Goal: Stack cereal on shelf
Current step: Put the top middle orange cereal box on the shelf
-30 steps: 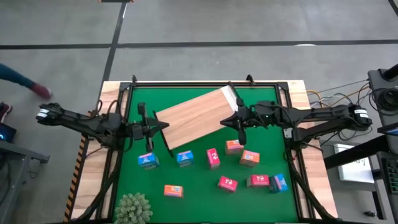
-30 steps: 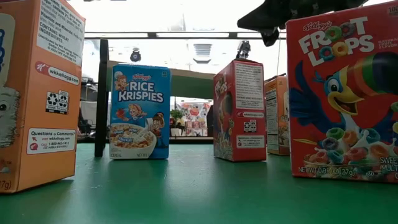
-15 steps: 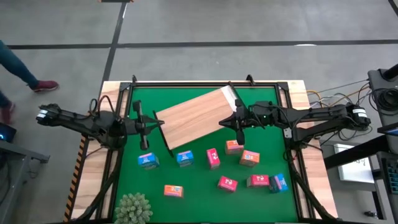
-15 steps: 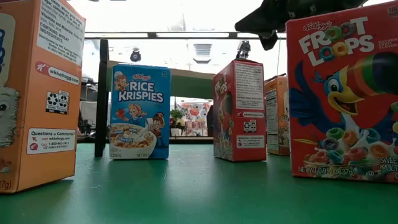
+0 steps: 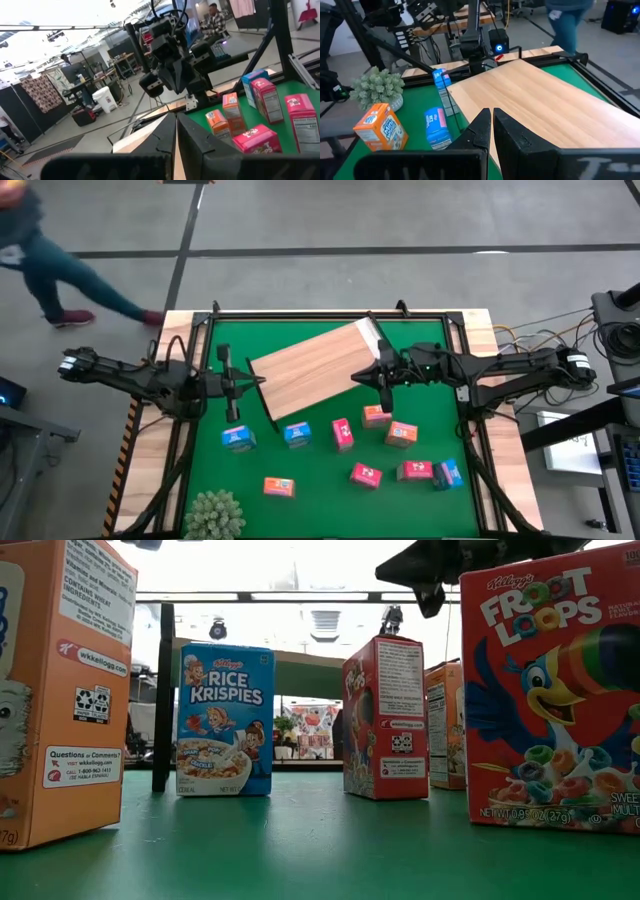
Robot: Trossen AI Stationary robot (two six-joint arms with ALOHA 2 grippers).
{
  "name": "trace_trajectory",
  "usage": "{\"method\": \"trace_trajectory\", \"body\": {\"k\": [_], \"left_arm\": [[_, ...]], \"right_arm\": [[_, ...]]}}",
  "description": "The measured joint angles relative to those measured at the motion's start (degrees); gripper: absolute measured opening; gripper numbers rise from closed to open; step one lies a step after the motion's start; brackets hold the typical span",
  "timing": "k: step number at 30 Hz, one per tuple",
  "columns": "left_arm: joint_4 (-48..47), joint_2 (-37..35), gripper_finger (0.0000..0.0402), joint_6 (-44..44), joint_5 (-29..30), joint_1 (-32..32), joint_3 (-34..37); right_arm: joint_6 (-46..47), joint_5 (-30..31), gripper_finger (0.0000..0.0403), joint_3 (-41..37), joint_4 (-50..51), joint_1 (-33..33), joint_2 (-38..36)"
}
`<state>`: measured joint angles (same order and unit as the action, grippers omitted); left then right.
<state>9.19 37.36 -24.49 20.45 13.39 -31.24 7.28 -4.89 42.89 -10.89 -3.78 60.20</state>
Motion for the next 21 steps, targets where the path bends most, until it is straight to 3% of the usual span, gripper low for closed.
{"method": "trace_trajectory", "body": {"k": [8, 18, 21], "left_arm": [[0.0, 0.2, 0.0000, 0.6, 0.0, 0.0, 0.0], [0.9, 0.6, 0.0000, 0.6, 0.0, 0.0, 0.0], [1.0, 0.7, 0.0000, 0.6, 0.0, 0.0, 0.0]], "right_arm": [[-3.5, 0.0, 0.0013, 0.3, 0.6, 0.2, 0.0], [-5.4, 0.7, 0.0013, 11.1, 20.4, 5.4, 2.3], [-4.8, 4.3, 0.0013, 16.3, 29.6, 8.6, 4.7]]}}
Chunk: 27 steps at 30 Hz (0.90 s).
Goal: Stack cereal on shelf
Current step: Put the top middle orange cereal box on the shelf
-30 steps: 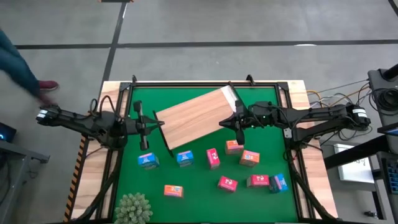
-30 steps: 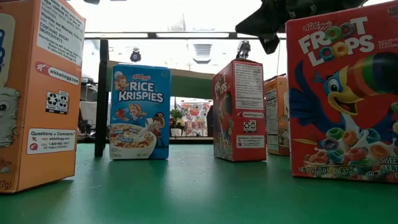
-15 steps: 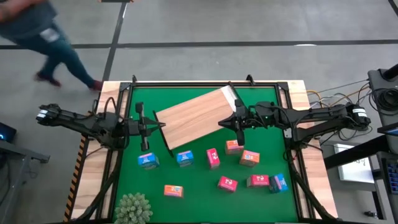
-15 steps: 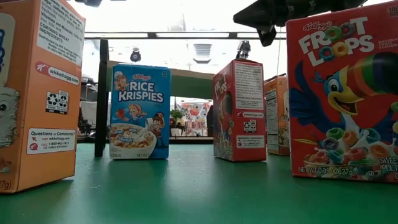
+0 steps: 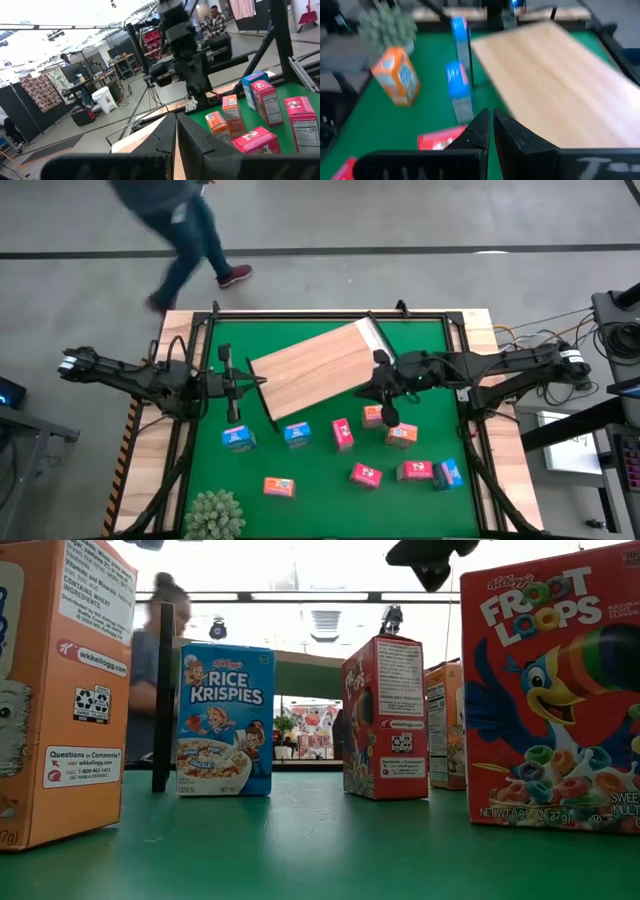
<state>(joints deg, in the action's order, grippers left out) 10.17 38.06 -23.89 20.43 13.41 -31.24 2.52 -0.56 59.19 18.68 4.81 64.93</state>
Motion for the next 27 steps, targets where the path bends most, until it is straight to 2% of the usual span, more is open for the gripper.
{"method": "trace_trajectory", "body": {"k": [3, 11, 20, 27], "left_arm": [[0.0, 0.1, 0.0000, 0.0, 0.0, 0.0, 0.0], [0.0, 0.2, 0.0000, 0.0, 0.0, 0.0, 0.0], [0.0, 0.1, 0.0000, 0.3, 0.0, 0.0, 0.0], [0.2, 0.1, 0.0000, 1.0, 0.0, 0.0, 0.0]], "right_arm": [[1.9, 3.6, 0.0013, 6.2, 11.9, 2.9, 3.2], [10.2, 5.1, 0.0013, 19.6, 37.3, 5.4, 12.0], [11.6, 5.0, 0.0013, 22.7, 42.1, 5.3, 17.7], [14.3, 5.0, 0.0016, 23.9, 45.9, 5.2, 18.1]]}}
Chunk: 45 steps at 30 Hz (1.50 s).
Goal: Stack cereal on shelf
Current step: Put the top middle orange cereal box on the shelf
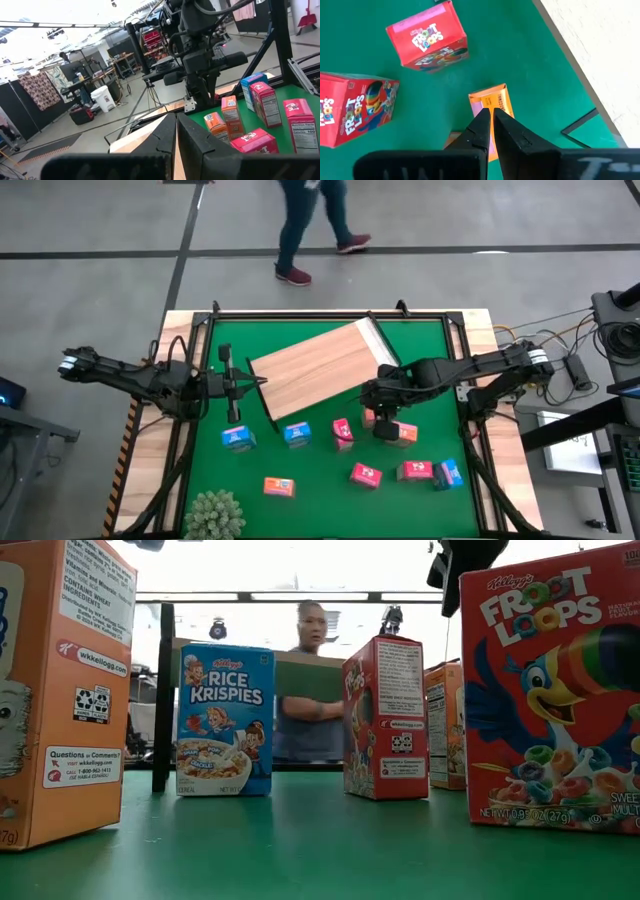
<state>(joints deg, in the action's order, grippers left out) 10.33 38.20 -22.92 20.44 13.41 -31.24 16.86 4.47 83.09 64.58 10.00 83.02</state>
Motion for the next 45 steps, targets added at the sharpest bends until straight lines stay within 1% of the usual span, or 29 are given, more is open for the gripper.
{"method": "trace_trajectory", "body": {"k": [3, 5, 9, 13, 16, 20, 23, 30, 38, 41, 45], "left_arm": [[0.0, 0.0, 0.0000, 0.0, 0.0, 0.0, 0.0], [0.0, 0.0, 0.0000, 0.0, 0.0, 0.0, 0.0], [0.1, 0.1, 0.0000, 0.0, 0.0, 0.0, 0.0], [0.1, 0.1, 0.0000, 0.0, 0.0, 0.0, 0.0], [0.1, 0.1, 0.0000, 0.0, 0.0, 0.0, 0.0], [0.1, 0.1, 0.0000, -0.1, 0.0, 0.0, 0.0], [0.1, 0.1, 0.0000, -0.3, 0.0, 0.0, 0.0], [-0.2, 0.1, 0.0000, -0.3, 0.0, 0.0, 0.0], [-0.7, 0.1, 0.0000, -0.5, 0.0, 0.0, 0.0], [-1.0, 0.2, 0.0000, -0.5, 0.0, 0.0, 0.0], [-0.9, 0.3, 0.0000, -0.8, 0.0, 0.0, 0.0]], "right_arm": [[0.4, 0.0, 0.0038, 0.0, 0.1, 0.0, -0.2], [0.6, 0.1, 0.0063, 0.0, 0.0, -0.2, -0.2], [2.6, 2.2, 0.0126, 0.0, 0.0, -0.3, 0.0], [1.9, 3.1, 0.0195, -0.1, 0.5, -0.3, 0.2], [0.0, 3.1, 0.0236, -0.2, 2.1, -0.3, 0.9], [-1.6, 3.0, 0.0269, -0.6, 2.8, -0.2, 2.4], [-2.3, 2.6, 0.0278, -1.3, 2.7, -0.1, 3.7], [-3.2, -0.3, 0.0272, -3.4, 2.8, -0.2, 6.1], [-3.4, 0.5, 0.0268, -4.0, 2.3, -0.2, 7.5], [-3.4, 0.9, 0.0259, -4.0, 2.2, -0.2, 8.0], [-2.6, 1.1, 0.0228, -4.0, 2.0, -0.2, 7.9]]}}
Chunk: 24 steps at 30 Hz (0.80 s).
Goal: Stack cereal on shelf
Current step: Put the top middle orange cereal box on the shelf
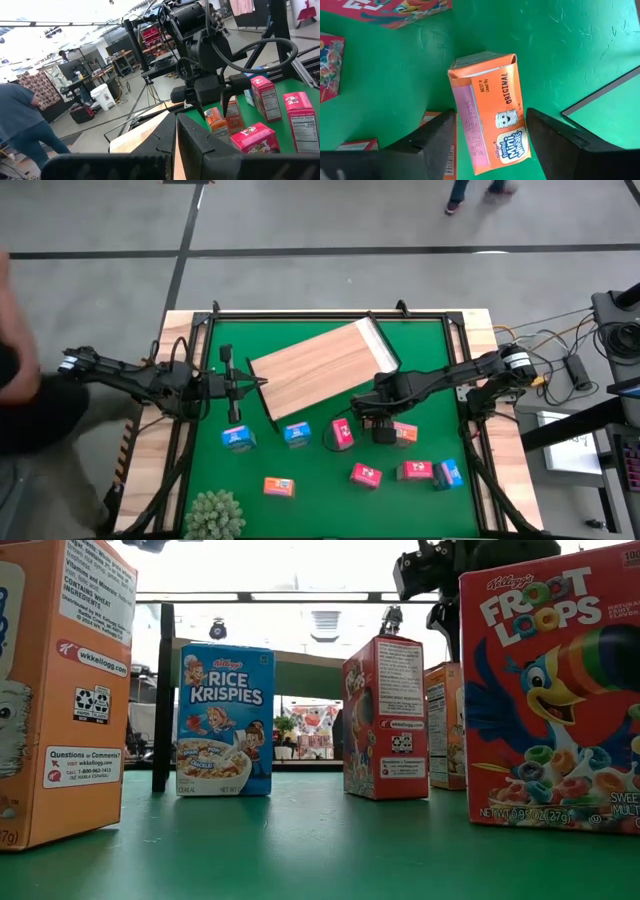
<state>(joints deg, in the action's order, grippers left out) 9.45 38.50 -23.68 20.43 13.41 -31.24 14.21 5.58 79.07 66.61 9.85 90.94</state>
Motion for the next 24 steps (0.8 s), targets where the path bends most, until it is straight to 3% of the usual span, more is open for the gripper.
{"method": "trace_trajectory", "body": {"k": [13, 24], "left_arm": [[0.4, 0.0, 0.0000, 0.4, 0.0, 0.0, 0.0], [0.4, 0.0, 0.0000, 0.7, 0.0, 0.0, 0.0]], "right_arm": [[1.7, 0.0, 0.0139, 0.0, 0.0, 0.0, -0.5], [3.0, -1.4, 0.0125, 5.2, 3.0, 0.0, -2.1]]}}
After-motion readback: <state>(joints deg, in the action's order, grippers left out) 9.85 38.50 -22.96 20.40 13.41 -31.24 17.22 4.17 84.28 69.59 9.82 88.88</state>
